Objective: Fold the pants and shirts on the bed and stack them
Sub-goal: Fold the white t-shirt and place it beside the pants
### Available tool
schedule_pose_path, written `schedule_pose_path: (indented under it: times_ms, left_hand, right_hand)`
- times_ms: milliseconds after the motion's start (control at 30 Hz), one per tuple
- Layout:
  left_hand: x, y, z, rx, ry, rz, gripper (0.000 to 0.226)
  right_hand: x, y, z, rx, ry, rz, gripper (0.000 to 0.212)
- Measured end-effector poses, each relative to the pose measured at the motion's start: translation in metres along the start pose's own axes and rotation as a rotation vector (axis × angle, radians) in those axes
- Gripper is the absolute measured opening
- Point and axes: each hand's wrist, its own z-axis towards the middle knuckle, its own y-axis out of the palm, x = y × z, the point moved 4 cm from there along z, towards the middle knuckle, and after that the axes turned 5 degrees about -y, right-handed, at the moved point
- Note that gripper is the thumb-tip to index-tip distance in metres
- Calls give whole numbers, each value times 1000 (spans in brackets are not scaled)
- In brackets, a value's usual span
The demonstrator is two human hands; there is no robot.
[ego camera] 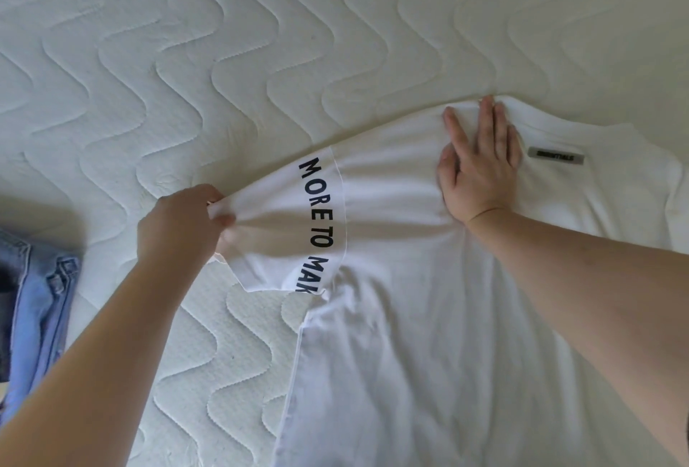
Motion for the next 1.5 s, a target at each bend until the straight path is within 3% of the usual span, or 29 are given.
schedule_pose_path:
  times_ms: [67, 167, 267, 367, 433, 500, 567, 700, 967, 1100, 1233, 1367, 1500]
  left_hand:
    - [7, -4, -4, 66, 2, 144, 13]
    - [38, -11, -14, 187, 217, -28, 27]
    - [91, -2, -16, 42, 409, -187, 41]
    - [135, 8, -3, -77, 357, -246, 48]
    - [155, 7, 12, -56, 347, -84, 48]
    - [166, 2, 26, -48, 328, 37, 36]
    - [169, 0, 35, -31, 293, 9, 19]
    - [161, 12, 31, 113, 360, -56, 17]
    - [133, 8, 5, 344, 485, -167, 43]
    - [77, 3, -37, 450, 366, -448, 35]
    - [13, 27, -74, 449, 182, -576, 45]
    - [-21, 60, -87, 267, -62, -910, 57]
    - [-27, 71, -92, 185, -42, -933, 47]
  right_hand:
    - [0, 0, 0, -4, 6, -8, 61]
    - [0, 0, 1, 6, 19, -10, 63]
    - [-1, 1, 0, 14, 15, -5, 63]
    - [-1, 2, 0, 25, 9, -9, 63]
    - [-1, 3, 0, 35, 8, -2, 63]
    - [-1, 4, 0, 32, 9, 2, 63]
    - [-1, 5, 1, 28, 8, -4, 63]
    - [-1, 5, 1, 7, 8, -14, 63]
    - [-1, 5, 2, -33, 10, -9, 62]
    - [-3, 6, 3, -38, 2, 3, 62]
    - [-1, 4, 0, -13, 0, -4, 61]
    - [-2, 1, 4, -39, -2, 11, 61]
    - [-6, -1, 5, -144, 1, -37, 61]
